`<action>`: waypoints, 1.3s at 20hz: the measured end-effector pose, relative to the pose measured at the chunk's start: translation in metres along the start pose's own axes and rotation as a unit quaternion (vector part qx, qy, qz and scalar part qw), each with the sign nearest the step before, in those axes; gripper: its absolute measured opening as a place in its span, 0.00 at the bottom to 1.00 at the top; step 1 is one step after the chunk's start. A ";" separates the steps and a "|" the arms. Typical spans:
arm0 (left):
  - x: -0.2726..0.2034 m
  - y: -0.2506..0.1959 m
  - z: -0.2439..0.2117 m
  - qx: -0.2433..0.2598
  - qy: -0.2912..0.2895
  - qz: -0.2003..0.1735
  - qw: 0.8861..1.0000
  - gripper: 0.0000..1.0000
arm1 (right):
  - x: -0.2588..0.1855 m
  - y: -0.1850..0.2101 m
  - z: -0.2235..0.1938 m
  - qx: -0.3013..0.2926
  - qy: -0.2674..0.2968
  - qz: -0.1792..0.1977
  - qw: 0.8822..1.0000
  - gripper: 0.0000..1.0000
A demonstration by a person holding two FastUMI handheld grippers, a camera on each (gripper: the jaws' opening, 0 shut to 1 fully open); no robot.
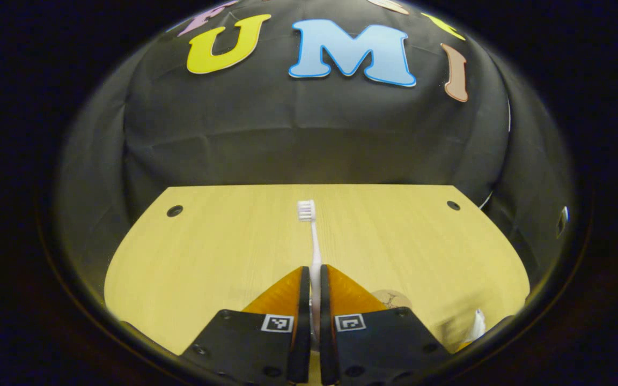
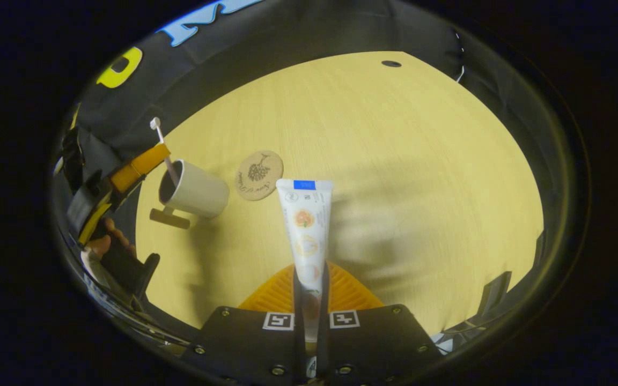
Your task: Put the toothbrush and toothpaste on the desktop into the cup, then pick up the cup and place it on the coaster on the desktop.
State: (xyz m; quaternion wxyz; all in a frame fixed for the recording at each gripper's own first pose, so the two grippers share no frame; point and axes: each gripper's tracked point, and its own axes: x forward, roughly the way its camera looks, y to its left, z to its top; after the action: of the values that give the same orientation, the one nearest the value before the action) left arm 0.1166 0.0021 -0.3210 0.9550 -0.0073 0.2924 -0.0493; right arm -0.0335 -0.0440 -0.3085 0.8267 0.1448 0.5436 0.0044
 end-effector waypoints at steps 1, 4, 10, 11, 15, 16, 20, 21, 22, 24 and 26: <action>-0.003 -0.002 -0.003 0.000 0.003 -0.002 1.000 0.21 | -0.002 0.002 0.001 0.000 -0.003 0.002 1.000 0.10; -0.014 -0.004 -0.007 0.005 0.005 -0.003 1.000 0.40 | -0.008 0.011 0.011 -0.001 -0.014 0.010 1.000 0.10; -0.044 0.004 -0.016 0.007 0.007 0.002 1.000 0.46 | -0.015 0.044 0.044 -0.008 -0.050 0.036 0.998 0.10; -0.050 0.007 -0.017 0.007 0.006 0.003 1.000 0.46 | -0.018 0.051 0.051 -0.010 -0.055 0.042 0.998 0.10; -0.074 0.030 -0.022 0.007 0.005 0.014 1.000 0.52 | -0.017 0.094 0.080 -0.020 -0.089 0.084 0.992 0.10; -0.080 0.037 -0.023 0.006 0.006 0.019 1.000 0.46 | -0.017 0.107 0.088 -0.026 -0.101 0.093 0.990 0.10; -0.105 0.077 -0.033 -0.001 0.010 0.043 0.999 0.52 | -0.012 0.142 0.102 -0.042 -0.112 0.122 0.985 0.10; -0.111 0.088 -0.035 -0.003 0.011 0.050 0.999 0.46 | -0.009 0.153 0.105 -0.044 -0.114 0.128 0.984 0.10; -0.117 0.100 -0.037 -0.006 0.012 0.057 0.998 0.46 | -0.006 0.163 0.109 -0.046 -0.114 0.133 0.983 0.10; -0.129 0.123 -0.043 -0.013 0.016 0.073 0.997 0.46 | 0.001 0.181 0.117 -0.049 -0.120 0.140 0.982 0.10; -0.142 0.146 -0.050 -0.021 0.020 0.089 0.996 0.46 | 0.010 0.198 0.129 -0.051 -0.131 0.148 0.979 0.10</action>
State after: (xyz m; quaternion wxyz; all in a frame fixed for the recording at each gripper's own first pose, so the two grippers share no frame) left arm -0.0154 0.1625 -0.2892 0.9493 -0.0005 0.3116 0.0422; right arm 0.1168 0.1171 -0.2216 0.8876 0.1802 0.4018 0.1354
